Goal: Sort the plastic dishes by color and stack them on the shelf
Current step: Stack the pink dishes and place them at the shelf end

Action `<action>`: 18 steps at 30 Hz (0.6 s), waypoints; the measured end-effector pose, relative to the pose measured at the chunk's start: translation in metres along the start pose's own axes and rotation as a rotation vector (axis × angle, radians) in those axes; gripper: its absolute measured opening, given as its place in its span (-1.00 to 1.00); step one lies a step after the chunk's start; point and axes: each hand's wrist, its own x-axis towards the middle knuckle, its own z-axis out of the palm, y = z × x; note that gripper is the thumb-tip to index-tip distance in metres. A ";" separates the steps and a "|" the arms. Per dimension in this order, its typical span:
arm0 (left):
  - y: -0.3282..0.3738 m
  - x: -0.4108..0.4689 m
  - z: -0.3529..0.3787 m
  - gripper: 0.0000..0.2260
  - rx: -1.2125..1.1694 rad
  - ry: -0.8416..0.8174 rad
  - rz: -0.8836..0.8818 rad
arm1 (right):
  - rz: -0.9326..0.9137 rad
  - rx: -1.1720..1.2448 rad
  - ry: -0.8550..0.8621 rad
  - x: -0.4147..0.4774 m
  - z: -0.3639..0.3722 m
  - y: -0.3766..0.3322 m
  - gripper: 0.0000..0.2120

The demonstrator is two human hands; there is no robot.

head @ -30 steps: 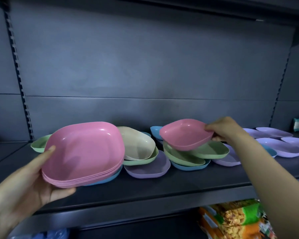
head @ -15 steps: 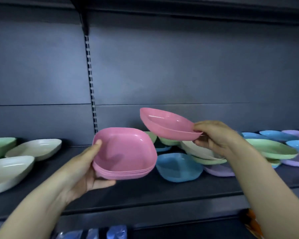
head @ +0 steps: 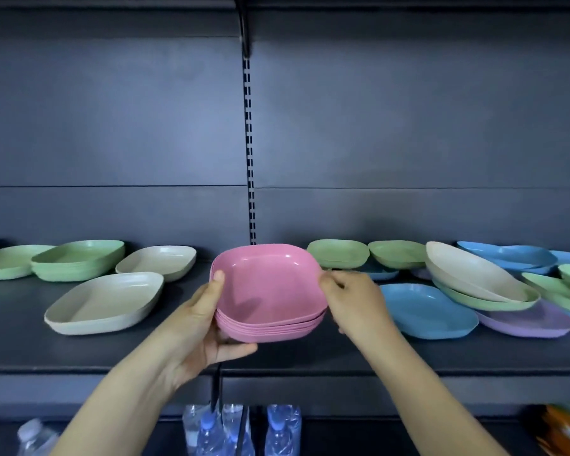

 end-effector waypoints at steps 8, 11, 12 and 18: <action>0.001 -0.013 -0.002 -0.70 -0.002 -0.011 0.027 | 0.223 0.614 -0.405 0.011 -0.014 -0.007 -0.80; 0.003 -0.019 -0.004 -0.78 -0.008 0.031 0.050 | 0.255 0.697 -0.425 0.016 -0.008 -0.008 -0.82; 0.004 -0.021 -0.006 -0.79 -0.006 0.051 0.055 | 0.259 0.715 -0.418 0.017 -0.004 -0.010 -0.85; 0.016 -0.039 -0.036 -0.79 -0.022 0.210 0.085 | 0.249 0.771 -0.455 0.011 0.030 -0.038 -0.86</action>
